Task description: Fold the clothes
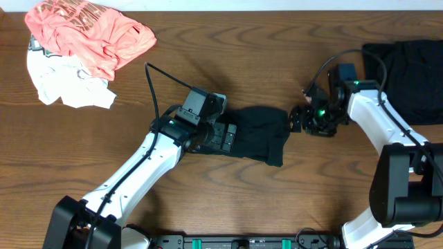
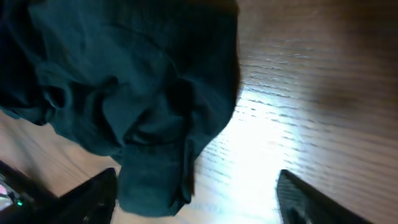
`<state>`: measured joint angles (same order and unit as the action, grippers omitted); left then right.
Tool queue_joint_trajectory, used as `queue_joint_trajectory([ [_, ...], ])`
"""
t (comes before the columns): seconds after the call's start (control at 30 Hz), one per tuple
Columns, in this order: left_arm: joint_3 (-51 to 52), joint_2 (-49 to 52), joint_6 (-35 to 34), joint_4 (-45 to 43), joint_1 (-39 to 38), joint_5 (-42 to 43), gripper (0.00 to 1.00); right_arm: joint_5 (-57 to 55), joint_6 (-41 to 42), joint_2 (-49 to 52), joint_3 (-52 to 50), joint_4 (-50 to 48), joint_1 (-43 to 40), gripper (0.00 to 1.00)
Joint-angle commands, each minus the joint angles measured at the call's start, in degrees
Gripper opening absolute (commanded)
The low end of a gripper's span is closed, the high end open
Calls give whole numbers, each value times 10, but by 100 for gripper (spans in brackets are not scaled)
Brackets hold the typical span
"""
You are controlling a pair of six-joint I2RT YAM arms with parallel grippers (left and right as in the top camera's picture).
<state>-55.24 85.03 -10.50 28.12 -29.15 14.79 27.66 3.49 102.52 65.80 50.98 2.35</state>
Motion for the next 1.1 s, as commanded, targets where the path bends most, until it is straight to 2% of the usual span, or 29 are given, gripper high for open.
queue_joint_trajectory([
  [0.0, 0, -12, 3, 1, 2, -5, 98, 44, 3, 5, -32, -31, -2, 86],
  [0.17, 0, -35, 3, 1, 16, -5, 99, 92, 4, 5, -83, -113, 1, 88],
  [0.37, 0, -89, 3, 9, 57, -5, 100, 99, 43, 5, -128, -201, 20, 86],
  [0.7, 0, -136, 3, 53, 133, -5, 100, 99, 99, 5, -169, -307, 68, 75],
  [0.73, 0, -136, 3, 58, 138, -5, 100, 99, 102, 5, -169, -309, 72, 71],
  [0.8, 0, -136, 3, 67, 147, -5, 100, 97, 110, 5, -169, -309, 74, 54],
  [0.87, 0, -136, 3, 73, 153, -5, 100, 97, 114, 5, -169, -308, 72, 36],
  [0.9, 0, -136, 3, 76, 156, -5, 100, 97, 120, 5, -169, -308, 68, 23],
  [0.97, 0, -136, 4, 78, 158, -5, 100, 97, 124, 5, -169, -306, 58, 7],
  [1.0, 0, -136, 3, 79, 158, -7, 100, 97, 124, 5, -169, -304, 52, 2],
  [1.07, 0, -136, 4, 79, 158, -10, 100, 100, 123, 5, -169, -299, 33, 1],
])
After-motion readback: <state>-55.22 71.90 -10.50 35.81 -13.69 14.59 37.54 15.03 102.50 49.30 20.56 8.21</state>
